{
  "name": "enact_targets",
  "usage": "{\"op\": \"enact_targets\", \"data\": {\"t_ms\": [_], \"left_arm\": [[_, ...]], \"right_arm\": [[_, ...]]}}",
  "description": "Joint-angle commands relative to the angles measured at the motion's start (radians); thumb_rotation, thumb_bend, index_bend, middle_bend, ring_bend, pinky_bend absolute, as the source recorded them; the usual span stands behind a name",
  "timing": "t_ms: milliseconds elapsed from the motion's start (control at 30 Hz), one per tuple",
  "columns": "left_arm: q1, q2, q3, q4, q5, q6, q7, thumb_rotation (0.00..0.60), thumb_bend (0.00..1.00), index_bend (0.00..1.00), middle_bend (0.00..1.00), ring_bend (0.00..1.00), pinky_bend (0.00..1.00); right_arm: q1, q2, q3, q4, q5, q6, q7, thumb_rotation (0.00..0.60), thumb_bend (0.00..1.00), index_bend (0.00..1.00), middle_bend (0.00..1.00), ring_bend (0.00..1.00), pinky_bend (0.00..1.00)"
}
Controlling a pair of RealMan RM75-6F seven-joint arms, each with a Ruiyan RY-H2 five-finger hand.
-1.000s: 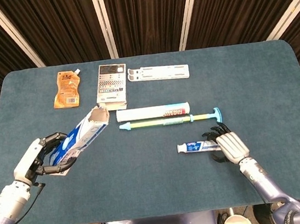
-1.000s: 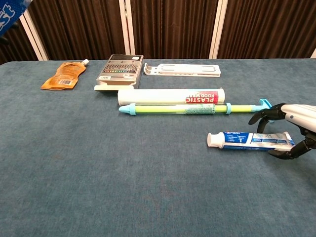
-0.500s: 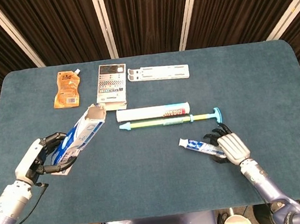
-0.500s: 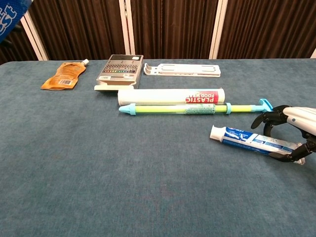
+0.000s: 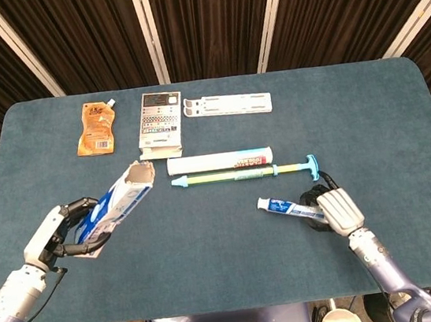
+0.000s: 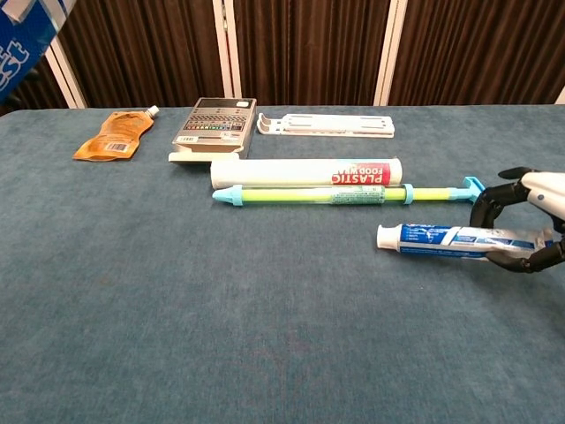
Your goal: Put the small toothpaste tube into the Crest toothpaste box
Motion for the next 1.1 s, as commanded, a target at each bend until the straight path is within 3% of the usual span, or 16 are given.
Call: {"op": "enact_targets", "data": {"t_ms": [33, 167, 233, 567, 800, 1100], "left_arm": [[-0.003, -0.027, 0.025, 0.008, 0.043, 0.009, -0.001, 0.600, 0.34, 0.42, 0.42, 0.23, 0.30], [-0.010, -0.066, 0.058, 0.048, 0.114, 0.008, -0.055, 0.600, 0.34, 0.42, 0.42, 0.23, 0.30], [-0.013, -0.095, 0.081, 0.095, 0.176, 0.009, -0.130, 0.600, 0.34, 0.42, 0.42, 0.23, 0.30], [-0.033, -0.154, 0.158, 0.265, 0.320, 0.075, -0.342, 0.600, 0.34, 0.42, 0.42, 0.23, 0.30], [-0.064, -0.186, 0.214, 0.336, 0.358, 0.079, -0.363, 0.600, 0.34, 0.42, 0.41, 0.22, 0.30], [-0.108, -0.190, 0.239, 0.356, 0.324, 0.068, -0.337, 0.600, 0.34, 0.42, 0.41, 0.22, 0.30]], "right_arm": [[-0.015, 0.004, 0.012, 0.003, -0.041, 0.084, -0.021, 0.600, 0.60, 0.88, 0.77, 0.41, 0.03], [-0.018, 0.060, 0.031, -0.065, -0.069, 0.148, -0.044, 0.600, 0.62, 0.91, 0.77, 0.41, 0.03], [-0.011, 0.153, 0.059, -0.182, -0.102, 0.196, -0.080, 0.600, 0.62, 0.91, 0.77, 0.41, 0.03], [0.023, 0.440, 0.145, -0.550, -0.080, 0.158, -0.217, 0.600, 0.62, 0.91, 0.77, 0.42, 0.03], [0.042, 0.642, 0.223, -0.743, -0.040, 0.129, -0.197, 0.600, 0.62, 0.91, 0.77, 0.42, 0.03], [0.051, 0.866, 0.293, -0.935, -0.053, 0.111, -0.125, 0.600, 0.62, 0.91, 0.77, 0.42, 0.03]]}}
